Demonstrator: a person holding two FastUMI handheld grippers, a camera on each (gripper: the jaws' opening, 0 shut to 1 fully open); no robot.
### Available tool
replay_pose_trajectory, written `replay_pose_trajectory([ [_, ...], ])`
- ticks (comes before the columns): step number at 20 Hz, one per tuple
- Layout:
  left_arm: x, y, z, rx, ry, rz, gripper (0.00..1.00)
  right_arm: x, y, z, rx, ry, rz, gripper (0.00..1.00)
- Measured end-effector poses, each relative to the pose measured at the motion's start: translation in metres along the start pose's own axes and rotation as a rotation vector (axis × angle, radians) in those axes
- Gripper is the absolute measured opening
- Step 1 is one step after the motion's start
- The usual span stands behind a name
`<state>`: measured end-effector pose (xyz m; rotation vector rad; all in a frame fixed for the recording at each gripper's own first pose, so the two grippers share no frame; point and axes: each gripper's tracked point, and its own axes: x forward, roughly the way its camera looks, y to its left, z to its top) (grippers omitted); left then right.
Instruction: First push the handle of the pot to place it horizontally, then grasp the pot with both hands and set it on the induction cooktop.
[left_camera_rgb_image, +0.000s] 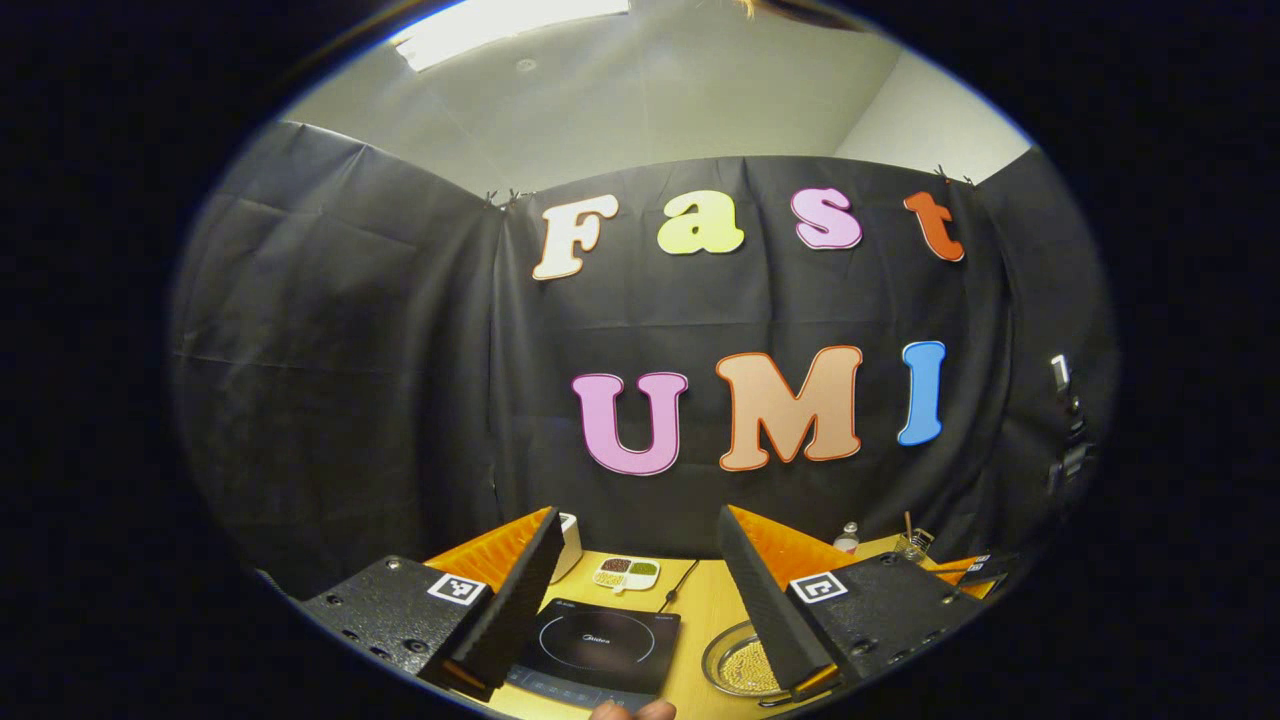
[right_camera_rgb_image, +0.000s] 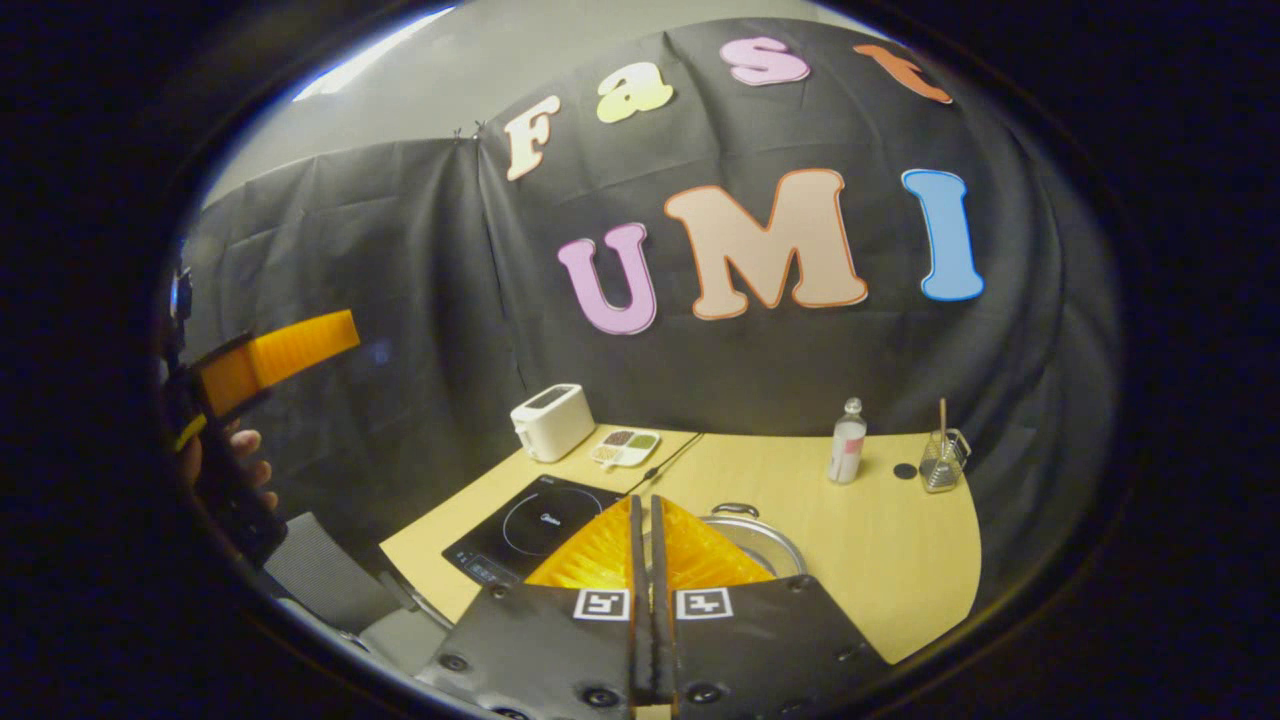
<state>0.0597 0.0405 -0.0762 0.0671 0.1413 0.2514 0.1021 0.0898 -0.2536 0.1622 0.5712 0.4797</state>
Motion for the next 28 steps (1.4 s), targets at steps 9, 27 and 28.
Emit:
replay_pose_trajectory([
  [9,0.012,0.056,-0.035,-0.044,0.044,-0.072,0.95,0.042,0.027,-0.084,-0.015,0.174,-0.122,0.03],
  [27,0.002,0.115,-0.095,-0.198,0.123,-0.087,0.95,0.055,0.044,-0.233,0.095,0.479,-0.242,0.0],
  [28,0.0,0.114,-0.097,-0.204,0.126,-0.086,0.95,0.055,0.045,-0.241,0.101,0.495,-0.24,0.0],
])
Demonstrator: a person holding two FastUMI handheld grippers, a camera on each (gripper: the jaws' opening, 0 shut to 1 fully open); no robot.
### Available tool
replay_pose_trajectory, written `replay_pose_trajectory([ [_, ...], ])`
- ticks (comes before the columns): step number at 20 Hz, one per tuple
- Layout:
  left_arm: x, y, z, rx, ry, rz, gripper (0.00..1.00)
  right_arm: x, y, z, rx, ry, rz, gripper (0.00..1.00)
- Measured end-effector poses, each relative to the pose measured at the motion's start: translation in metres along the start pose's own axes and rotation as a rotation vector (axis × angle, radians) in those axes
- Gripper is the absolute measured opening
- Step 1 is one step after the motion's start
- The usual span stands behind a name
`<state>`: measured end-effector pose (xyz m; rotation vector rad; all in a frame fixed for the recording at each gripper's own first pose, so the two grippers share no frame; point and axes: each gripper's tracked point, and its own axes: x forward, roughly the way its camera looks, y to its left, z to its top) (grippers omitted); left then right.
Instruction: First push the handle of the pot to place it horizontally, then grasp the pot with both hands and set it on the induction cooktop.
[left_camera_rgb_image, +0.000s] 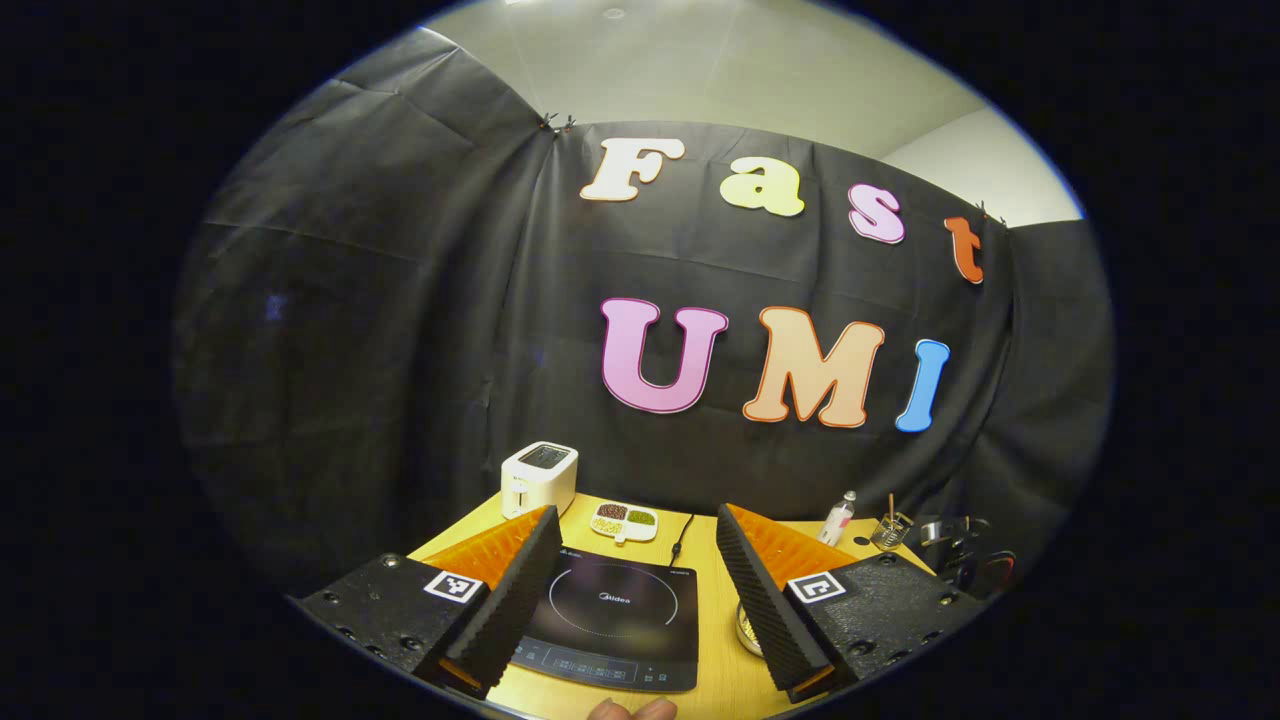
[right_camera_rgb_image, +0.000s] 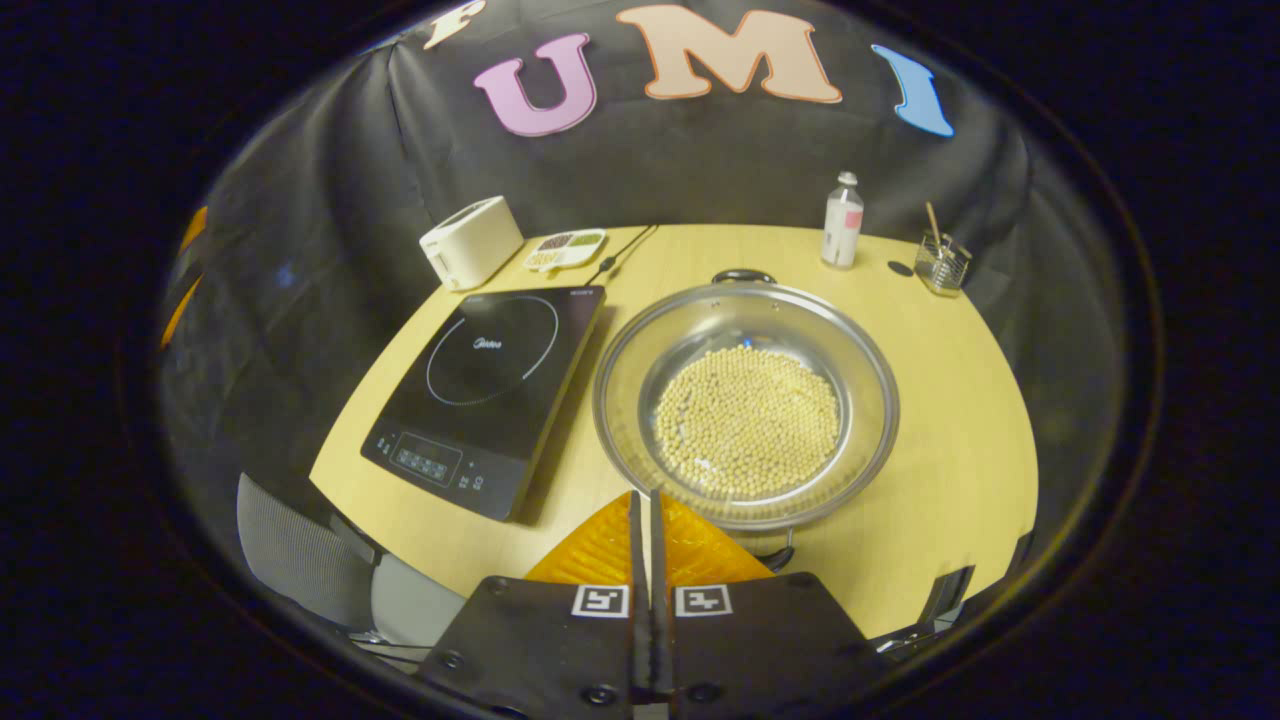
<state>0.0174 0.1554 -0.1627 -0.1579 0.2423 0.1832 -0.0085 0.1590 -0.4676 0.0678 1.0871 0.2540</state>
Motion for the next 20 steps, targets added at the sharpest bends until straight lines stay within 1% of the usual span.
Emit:
replay_pose_trajectory([
  [1,-0.004,0.0,-0.001,-0.004,0.0,0.001,0.95,0.003,-0.001,-0.005,0.009,0.013,0.001,0.03],
  [2,-0.006,0.001,-0.001,-0.006,-0.004,0.005,0.92,0.006,0.0,-0.011,0.018,0.028,0.005,0.03],
  [3,-0.008,0.003,-0.002,-0.005,-0.007,0.009,0.95,0.009,0.001,-0.018,0.02,0.043,0.006,0.0],
  [6,-0.014,0.009,-0.003,0.001,-0.011,0.025,0.95,0.019,0.004,-0.034,-0.013,0.086,0.004,0.03],
  [7,-0.016,0.011,-0.002,0.0,-0.014,0.032,0.95,0.022,0.005,-0.037,-0.022,0.093,0.004,0.12],
  [8,-0.017,0.013,-0.002,-0.001,-0.017,0.039,0.95,0.025,0.005,-0.038,-0.028,0.099,0.005,0.03],
  [9,-0.019,0.016,-0.001,0.002,-0.016,0.046,0.95,0.028,0.007,-0.042,-0.033,0.108,0.008,0.0],
  [10,-0.02,0.02,-0.003,0.005,-0.015,0.053,0.95,0.029,0.008,-0.044,-0.038,0.113,0.009,0.03],
  [11,-0.021,0.023,-0.004,0.008,-0.012,0.062,0.95,0.031,0.009,-0.046,-0.046,0.119,0.01,0.03],
  [12,-0.023,0.026,-0.003,0.01,-0.013,0.07,0.95,0.033,0.007,-0.047,-0.053,0.124,0.007,0.0],
  [13,-0.024,0.028,-0.002,0.011,-0.015,0.079,0.91,0.037,0.005,-0.049,-0.054,0.13,0.005,0.03],
  [14,-0.025,0.03,-0.002,0.014,-0.017,0.087,0.95,0.038,0.003,-0.05,-0.05,0.134,0.003,0.03],
  [15,-0.025,0.03,-0.002,0.017,-0.016,0.092,0.91,0.041,0.0,-0.051,-0.041,0.137,0.0,0.0],
  [16,-0.026,0.031,-0.003,0.022,-0.014,0.095,0.95,0.043,-0.003,-0.051,-0.033,0.142,-0.004,0.03],
  [17,-0.026,0.03,-0.003,0.027,-0.014,0.097,0.95,0.046,-0.008,-0.051,-0.03,0.148,-0.012,0.03],
  [18,-0.027,0.03,-0.003,0.031,-0.013,0.099,0.95,0.046,-0.011,-0.053,-0.029,0.154,-0.019,0.0],
  [19,-0.027,0.029,-0.002,0.032,-0.013,0.098,0.95,0.045,-0.012,-0.053,-0.015,0.159,-0.008,0.0],
  [20,-0.025,0.029,-0.004,0.032,-0.012,0.099,0.91,0.046,-0.017,-0.055,-0.006,0.168,-0.014,0.03],
])
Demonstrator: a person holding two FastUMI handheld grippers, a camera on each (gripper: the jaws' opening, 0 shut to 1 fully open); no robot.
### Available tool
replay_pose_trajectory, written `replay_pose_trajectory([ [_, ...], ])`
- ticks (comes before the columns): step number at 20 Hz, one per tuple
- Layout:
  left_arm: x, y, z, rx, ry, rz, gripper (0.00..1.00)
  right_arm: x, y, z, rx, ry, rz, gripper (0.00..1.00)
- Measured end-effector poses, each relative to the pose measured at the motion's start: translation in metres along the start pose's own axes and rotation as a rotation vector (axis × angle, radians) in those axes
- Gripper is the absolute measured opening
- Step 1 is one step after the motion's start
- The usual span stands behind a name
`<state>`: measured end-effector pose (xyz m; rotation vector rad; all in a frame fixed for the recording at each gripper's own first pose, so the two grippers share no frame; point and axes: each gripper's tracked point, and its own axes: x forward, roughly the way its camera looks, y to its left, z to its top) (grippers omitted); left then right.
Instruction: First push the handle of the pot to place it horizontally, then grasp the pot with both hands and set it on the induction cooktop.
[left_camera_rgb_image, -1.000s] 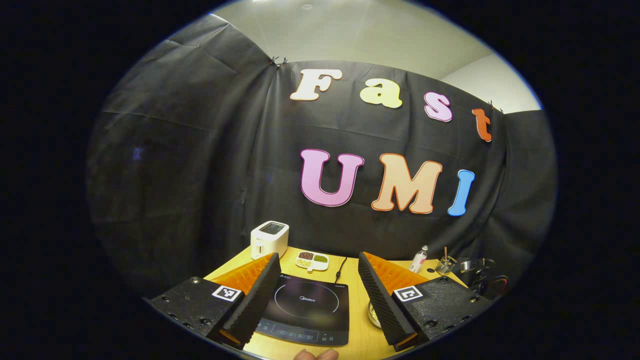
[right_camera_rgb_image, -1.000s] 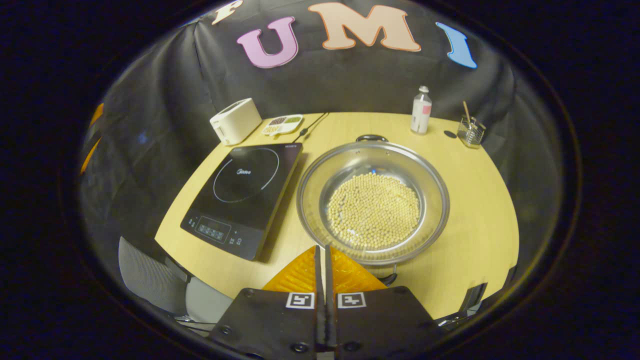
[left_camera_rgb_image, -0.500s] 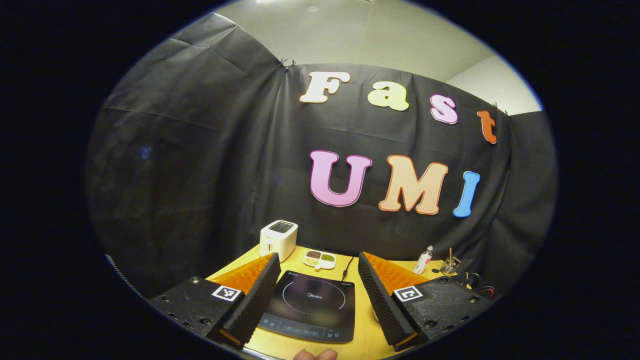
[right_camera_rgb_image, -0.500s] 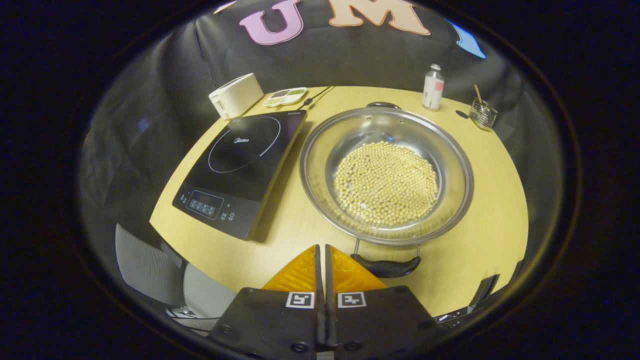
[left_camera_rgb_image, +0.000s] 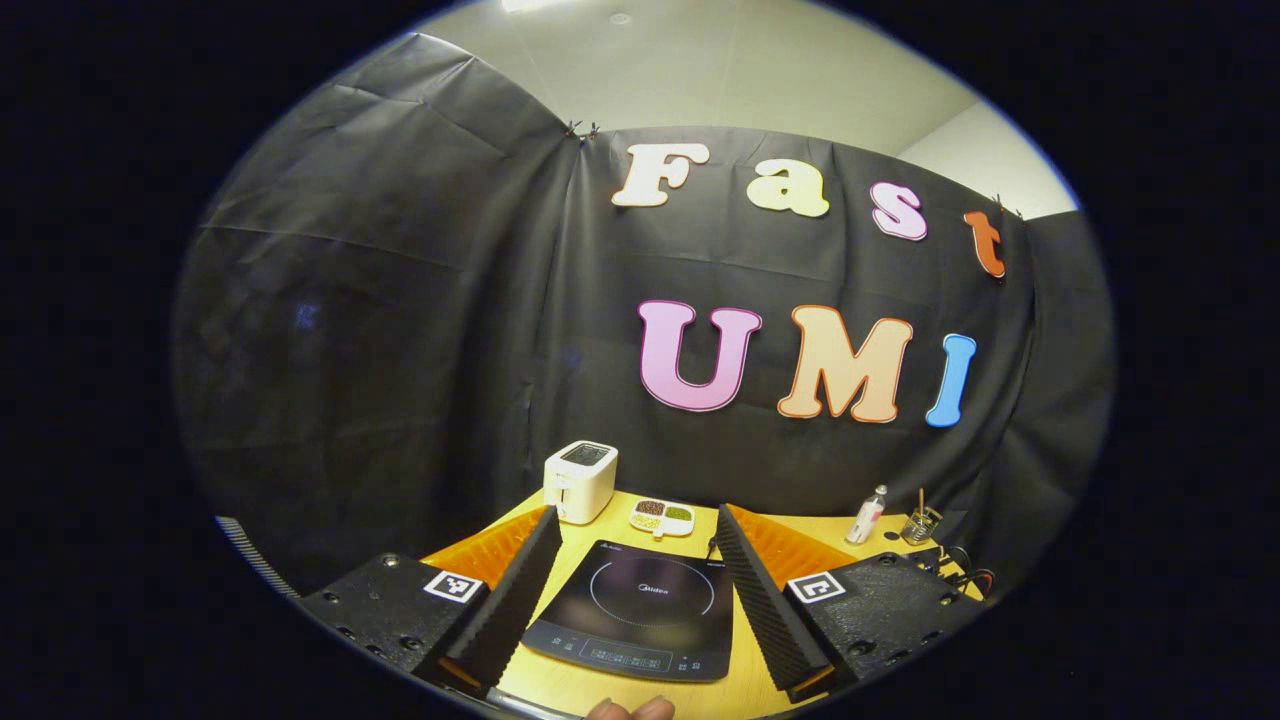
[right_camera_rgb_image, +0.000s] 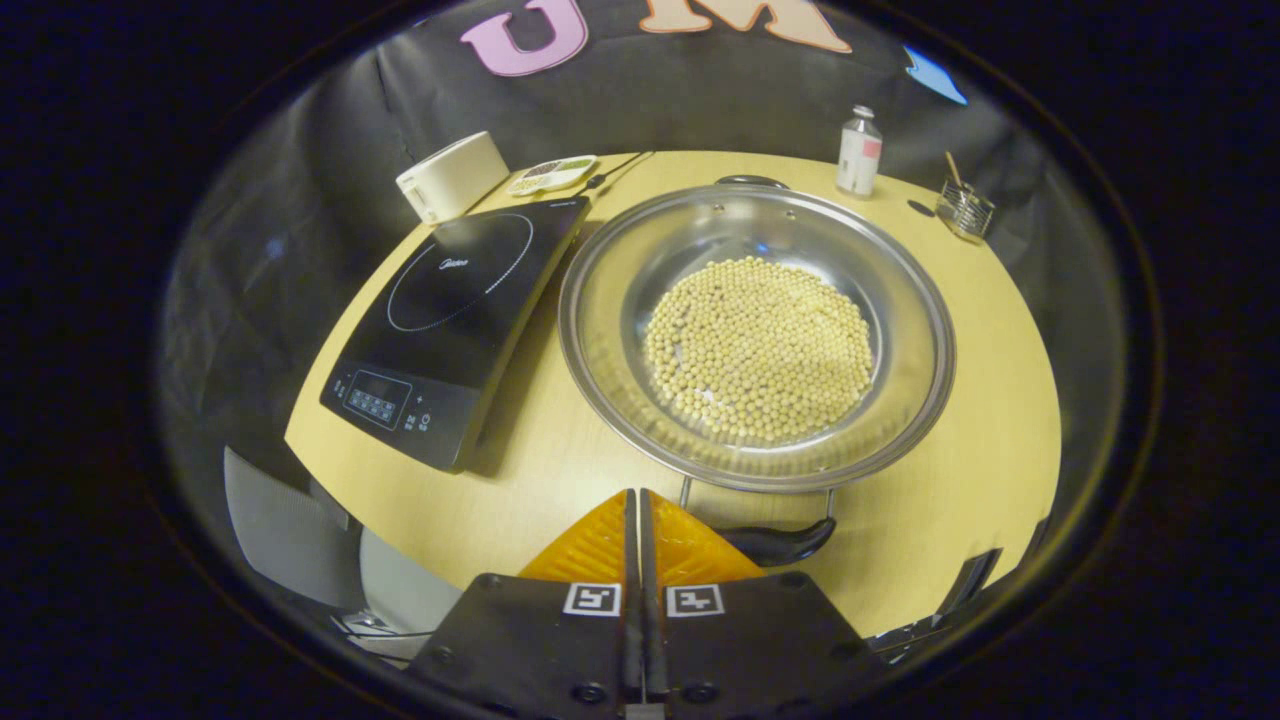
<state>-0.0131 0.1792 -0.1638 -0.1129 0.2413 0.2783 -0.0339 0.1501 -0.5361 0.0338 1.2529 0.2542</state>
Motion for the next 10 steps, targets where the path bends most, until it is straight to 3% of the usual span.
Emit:
replay_pose_trajectory([
  [1,0.001,-0.001,0.0,-0.001,0.002,-0.001,0.95,0.0,-0.006,0.001,0.002,0.003,-0.007,0.02],
  [2,0.003,-0.003,-0.002,-0.004,0.005,-0.002,0.95,-0.001,-0.012,0.002,0.0,0.004,-0.015,0.06],
  [3,0.005,-0.005,-0.002,-0.008,0.006,-0.003,0.91,-0.003,-0.018,0.003,0.0,0.003,-0.022,0.03],
  [7,0.012,-0.02,-0.006,-0.011,0.013,-0.028,0.91,-0.009,-0.044,0.003,0.035,0.007,-0.049,0.03],
  [8,0.015,-0.025,-0.005,-0.006,0.013,-0.034,0.95,-0.009,-0.052,0.003,0.048,0.009,-0.055,0.0],
  [9,0.016,-0.029,-0.003,0.002,0.012,-0.039,0.95,-0.01,-0.058,0.004,0.061,0.008,-0.058,0.06],
  [10,0.016,-0.033,-0.002,0.012,0.011,-0.046,0.95,-0.01,-0.065,0.006,0.071,0.005,-0.06,0.06],
])
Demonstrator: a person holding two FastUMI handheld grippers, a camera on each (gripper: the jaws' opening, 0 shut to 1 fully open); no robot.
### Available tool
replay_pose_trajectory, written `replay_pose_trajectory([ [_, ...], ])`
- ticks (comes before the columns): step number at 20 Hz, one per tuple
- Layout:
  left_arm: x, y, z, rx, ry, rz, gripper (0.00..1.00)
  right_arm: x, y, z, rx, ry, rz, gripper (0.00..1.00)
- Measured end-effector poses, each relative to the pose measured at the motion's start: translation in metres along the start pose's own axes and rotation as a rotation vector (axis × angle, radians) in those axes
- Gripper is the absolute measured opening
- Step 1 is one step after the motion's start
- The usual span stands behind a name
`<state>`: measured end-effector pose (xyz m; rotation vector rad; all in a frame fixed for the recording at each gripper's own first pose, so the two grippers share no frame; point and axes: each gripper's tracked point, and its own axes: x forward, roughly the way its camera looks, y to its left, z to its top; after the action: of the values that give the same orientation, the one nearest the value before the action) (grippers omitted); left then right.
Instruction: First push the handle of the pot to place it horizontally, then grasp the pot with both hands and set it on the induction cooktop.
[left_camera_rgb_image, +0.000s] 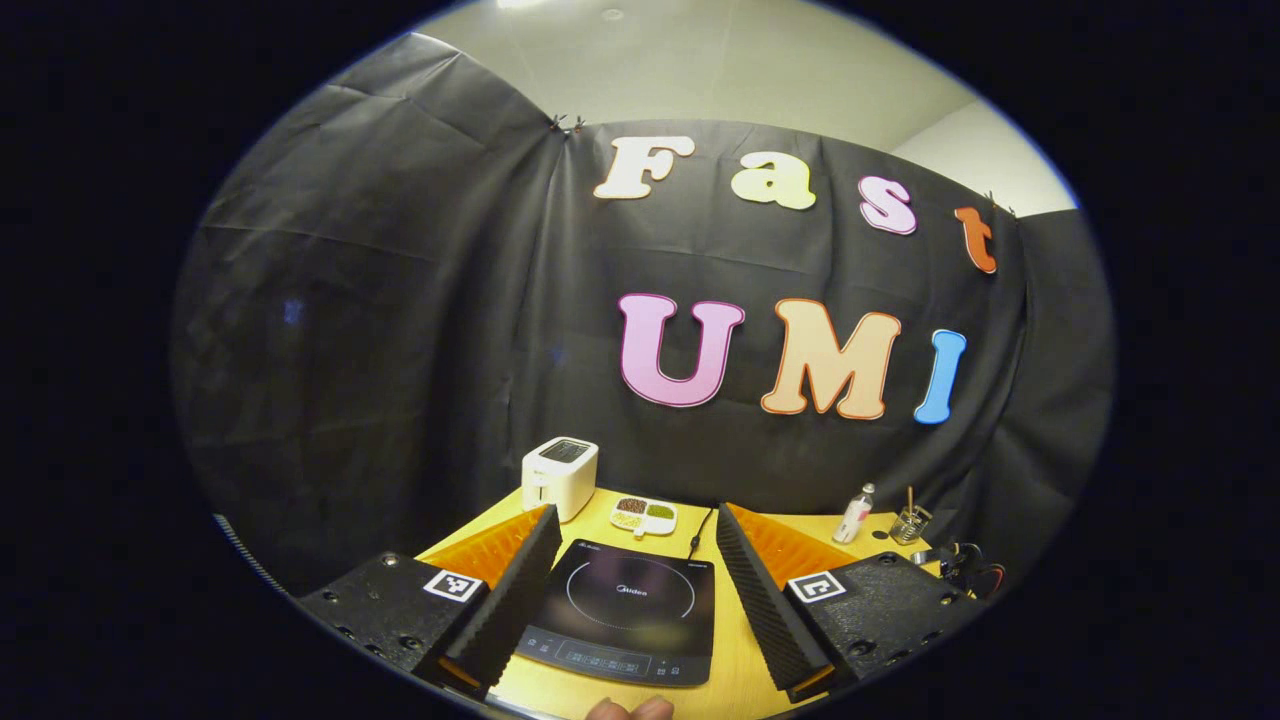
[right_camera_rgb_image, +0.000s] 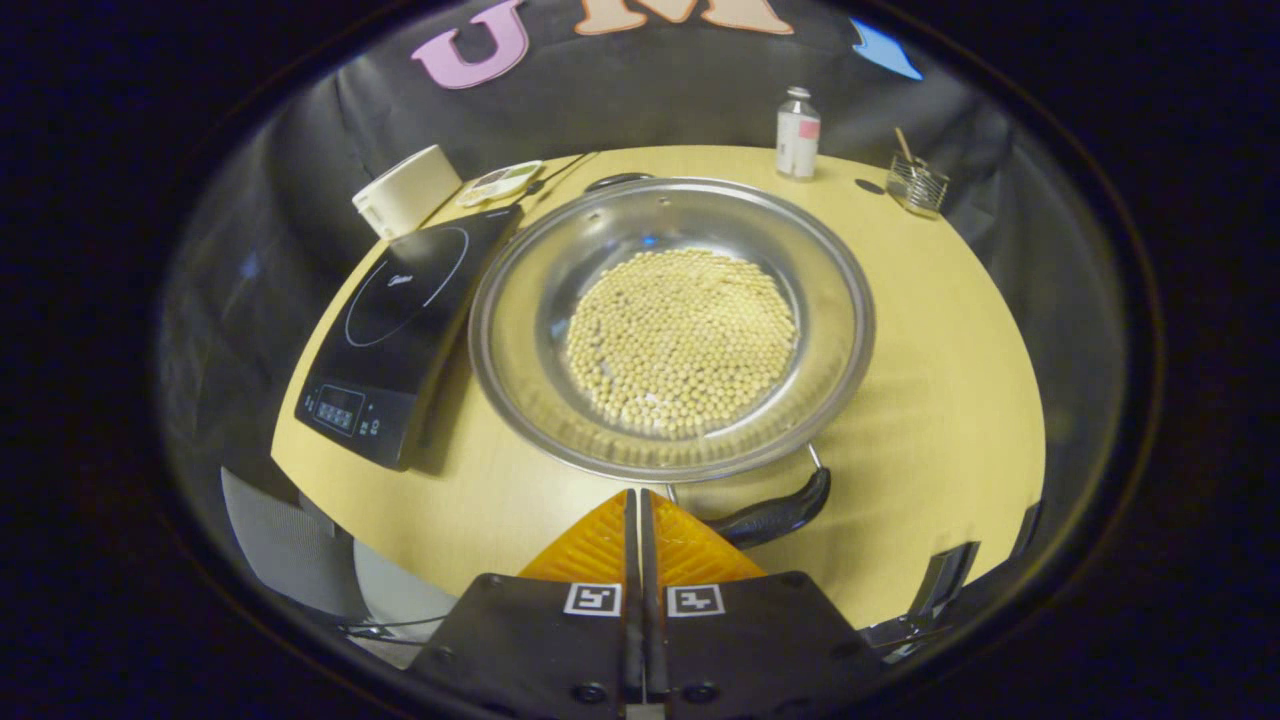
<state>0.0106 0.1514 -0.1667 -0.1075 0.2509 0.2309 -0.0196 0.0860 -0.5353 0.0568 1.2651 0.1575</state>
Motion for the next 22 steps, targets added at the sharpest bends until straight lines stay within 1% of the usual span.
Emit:
replay_pose_trajectory([
  [1,0.001,-0.005,0.001,0.01,0.001,-0.005,0.92,0.0,-0.005,0.002,0.009,-0.001,0.002,0.03],
  [2,0.002,-0.01,0.001,0.019,0.003,-0.01,0.91,0.0,-0.009,0.003,0.016,-0.002,0.006,0.03],
  [3,0.004,-0.016,0.002,0.027,0.004,-0.015,0.95,0.002,-0.013,0.005,0.02,0.002,0.009,0.03],
  [4,0.005,-0.023,0.002,0.035,0.009,-0.017,0.91,0.003,-0.018,0.006,0.022,0.006,0.011,0.03],
  [5,0.005,-0.028,0.002,0.04,0.012,-0.02,0.91,0.004,-0.024,0.008,0.024,0.006,0.013,0.03],
  [6,0.006,-0.036,0.002,0.042,0.011,-0.025,0.95,0.006,-0.03,0.008,0.026,0.009,0.013,0.03],
  [7,0.008,-0.043,0.002,0.048,0.014,-0.031,0.95,0.008,-0.035,0.009,0.027,0.01,0.013,0.0],
  [8,0.01,-0.049,0.0,0.06,0.021,-0.034,0.92,0.008,-0.041,0.01,0.03,0.011,0.016,0.03],
  [9,0.011,-0.055,-0.001,0.072,0.023,-0.034,0.95,0.009,-0.046,0.012,0.031,0.012,0.022,0.03],
  [10,0.013,-0.06,-0.001,0.082,0.023,-0.033,0.95,0.008,-0.051,0.011,0.03,0.016,0.027,0.03],
  [11,0.015,-0.066,-0.001,0.087,0.023,-0.031,0.92,0.01,-0.057,0.013,0.028,0.019,0.031,0.03],
  [14,0.019,-0.084,-0.004,0.093,0.031,-0.019,0.92,0.016,-0.077,0.021,0.028,0.029,0.04,0.03],
  [15,0.021,-0.091,-0.007,0.096,0.038,-0.015,0.95,0.017,-0.083,0.024,0.025,0.031,0.043,0.03],
  [18,0.025,-0.11,-0.012,0.11,0.046,-0.002,0.95,0.024,-0.102,0.037,-0.015,0.024,0.052,0.03],
  [19,0.026,-0.117,-0.013,0.114,0.048,0.002,0.92,0.026,-0.107,0.042,-0.026,0.021,0.055,0.0],
  [20,0.027,-0.123,-0.016,0.118,0.052,0.005,0.95,0.026,-0.112,0.046,-0.033,0.016,0.058,0.03],
  [22,0.03,-0.137,-0.022,0.126,0.068,0.008,0.95,0.028,-0.123,0.055,-0.041,0.004,0.066,0.03],
])
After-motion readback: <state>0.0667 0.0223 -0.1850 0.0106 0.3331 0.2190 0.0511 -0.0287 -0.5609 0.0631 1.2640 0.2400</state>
